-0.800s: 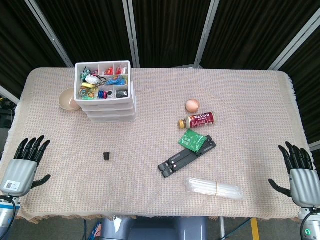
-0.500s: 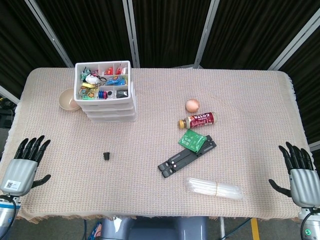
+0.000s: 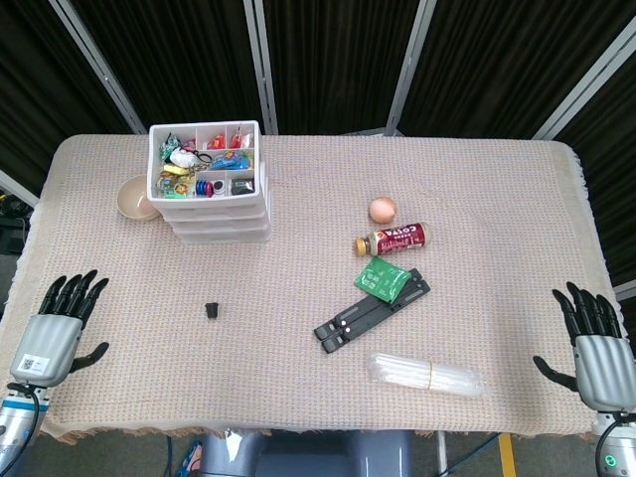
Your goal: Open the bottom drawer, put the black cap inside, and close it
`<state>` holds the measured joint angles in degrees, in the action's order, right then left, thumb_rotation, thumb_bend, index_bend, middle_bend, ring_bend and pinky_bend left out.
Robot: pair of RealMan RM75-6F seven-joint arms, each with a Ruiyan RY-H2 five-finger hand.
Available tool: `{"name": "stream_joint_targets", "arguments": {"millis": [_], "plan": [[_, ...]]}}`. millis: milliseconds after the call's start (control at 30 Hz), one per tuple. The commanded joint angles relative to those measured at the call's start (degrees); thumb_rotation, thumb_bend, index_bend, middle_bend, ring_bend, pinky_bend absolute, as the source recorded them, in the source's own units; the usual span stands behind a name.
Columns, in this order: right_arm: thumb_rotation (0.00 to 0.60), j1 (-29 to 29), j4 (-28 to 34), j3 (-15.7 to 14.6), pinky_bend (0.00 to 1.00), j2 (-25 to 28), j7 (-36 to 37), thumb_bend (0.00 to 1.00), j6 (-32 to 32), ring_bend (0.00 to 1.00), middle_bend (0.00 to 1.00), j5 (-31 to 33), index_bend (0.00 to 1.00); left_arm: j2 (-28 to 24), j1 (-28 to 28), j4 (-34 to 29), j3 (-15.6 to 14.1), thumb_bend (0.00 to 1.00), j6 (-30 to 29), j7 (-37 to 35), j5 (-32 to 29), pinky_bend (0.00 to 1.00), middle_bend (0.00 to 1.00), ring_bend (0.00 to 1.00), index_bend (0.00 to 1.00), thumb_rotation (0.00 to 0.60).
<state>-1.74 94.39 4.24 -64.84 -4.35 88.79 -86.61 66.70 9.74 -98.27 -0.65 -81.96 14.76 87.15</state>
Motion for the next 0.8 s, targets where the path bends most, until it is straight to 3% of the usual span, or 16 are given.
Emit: {"name": "stream_joint_targets", "arguments": {"millis": [33, 100, 200, 267, 400, 533, 667, 800], "plan": [[0.600, 0.1, 0.1, 0.1, 0.00, 0.1, 0.3, 0.07, 0.2, 0.00, 0.00, 0.1, 0.08, 1.8, 1.1, -1.7, 2.3, 0.55, 0.5, -2.8, -1.6, 0.37, 0.36, 0.36, 0.00, 0.600], [0.600, 0.1, 0.2, 0.1, 0.00, 0.2, 0.3, 0.07, 0.2, 0.00, 0.00, 0.1, 0.08, 3.1, 2.0, -2.3, 3.6, 0.58, 1.4, -4.9, -3.0, 0.53, 0.64, 0.61, 0.00, 0.600], [0.600, 0.0, 0.1, 0.0, 0.00, 0.1, 0.2, 0.07, 0.1, 0.00, 0.00, -0.1, 0.08, 4.8, 3.4, -4.5, 5.6, 0.59, 4.7, -9.1, -7.3, 0.63, 0.82, 0.76, 0.00, 0.600], [0.600, 0.1, 0.1, 0.0, 0.00, 0.1, 0.2, 0.07, 0.2, 0.00, 0.00, -0.2, 0.08, 6.3, 5.1, -6.7, 8.2, 0.59, 8.3, -11.9, -13.2, 0.67, 0.88, 0.81, 0.00, 0.600], [0.600, 0.1, 0.1, 0.1, 0.00, 0.1, 0.3, 0.07, 0.1, 0.00, 0.00, 0.0, 0.08, 8.5, 9.2, -10.0, 13.4, 0.64, 15.8, -13.5, -27.0, 0.72, 0.92, 0.85, 0.00, 0.600], [0.600, 0.0, 0.1, 0.1, 0.00, 0.2, 0.5, 0.07, -0.1, 0.00, 0.00, 0.1, 0.08, 10.3, 12.4, -10.9, 17.0, 0.69, 21.0, -15.0, -36.9, 0.72, 0.93, 0.86, 0.00, 0.600], [0.600, -0.1, 0.2, 0.1, 0.00, 0.5, 1.0, 0.07, -0.5, 0.00, 0.00, 0.4, 0.08, 13.3, 18.1, -8.3, 20.9, 0.71, 25.8, -14.1, -49.8, 0.72, 0.93, 0.86, 0.00, 0.600], [0.600, -0.1, 0.2, 0.1, 0.00, 0.7, 1.7, 0.06, -0.7, 0.00, 0.00, 0.5, 0.08, 16.5, 22.7, -5.2, 22.6, 0.73, 27.1, -12.2, -58.4, 0.72, 0.93, 0.86, 0.00, 0.600]]}}
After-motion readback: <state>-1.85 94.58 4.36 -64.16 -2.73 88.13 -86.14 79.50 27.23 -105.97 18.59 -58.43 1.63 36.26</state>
